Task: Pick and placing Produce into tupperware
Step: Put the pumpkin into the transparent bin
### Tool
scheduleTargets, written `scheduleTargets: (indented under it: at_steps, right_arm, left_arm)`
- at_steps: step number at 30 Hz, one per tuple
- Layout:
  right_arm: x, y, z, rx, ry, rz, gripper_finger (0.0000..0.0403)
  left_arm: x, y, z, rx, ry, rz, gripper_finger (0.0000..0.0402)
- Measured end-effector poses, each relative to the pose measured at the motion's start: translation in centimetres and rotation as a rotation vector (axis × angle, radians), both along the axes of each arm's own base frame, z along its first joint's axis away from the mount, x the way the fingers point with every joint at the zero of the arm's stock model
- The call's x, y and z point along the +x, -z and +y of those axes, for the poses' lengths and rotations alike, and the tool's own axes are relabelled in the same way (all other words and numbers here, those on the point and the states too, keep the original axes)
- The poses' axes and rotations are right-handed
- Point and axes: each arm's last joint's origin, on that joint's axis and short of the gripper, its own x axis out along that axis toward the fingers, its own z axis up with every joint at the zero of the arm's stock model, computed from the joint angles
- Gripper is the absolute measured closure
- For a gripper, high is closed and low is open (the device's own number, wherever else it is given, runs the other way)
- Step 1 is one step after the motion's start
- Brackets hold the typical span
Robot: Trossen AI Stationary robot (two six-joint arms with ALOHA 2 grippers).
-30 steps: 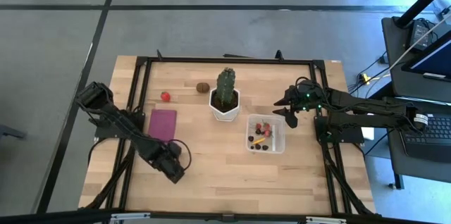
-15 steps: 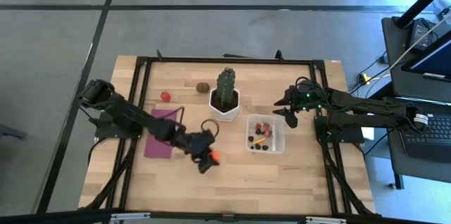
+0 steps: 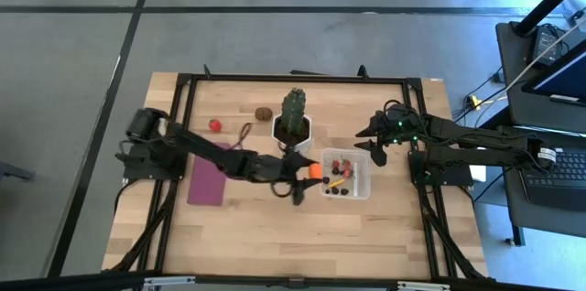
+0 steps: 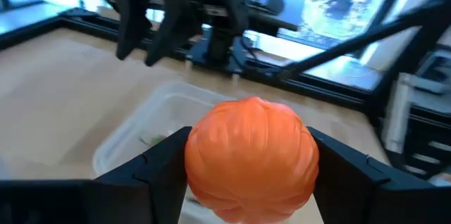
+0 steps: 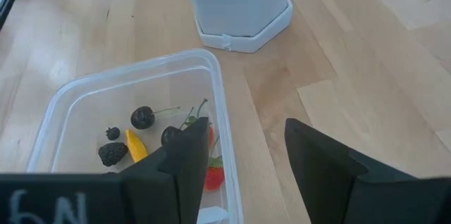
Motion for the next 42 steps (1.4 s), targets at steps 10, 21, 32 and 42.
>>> scheduleTargets:
  at_steps: [10, 21, 32, 42]
  right_arm:
    - [0.0, 0.0, 0.0, 0.022, 0.014, 0.003, 0.0215]
    - [-0.1, 0.1, 0.0, 0.006, 0.000, 0.016, 0.0214]
    - [-0.1, 0.1, 0.0, 0.007, 0.001, 0.017, 0.0214]
    - [-0.1, 0.2, 0.0, 0.009, 0.000, 0.022, 0.0214]
  left_arm:
    - [8.3, 0.9, 0.5, 0.093, -0.032, 0.146, 0.0162]
    - [12.4, 1.5, 0.2, 0.115, -0.039, 0.436, 0.0160]
    - [13.2, 4.9, 2.2, 0.020, -0.043, 0.569, 0.0161]
    - [13.3, 5.1, 2.4, 0.005, -0.058, 0.568, 0.0155]
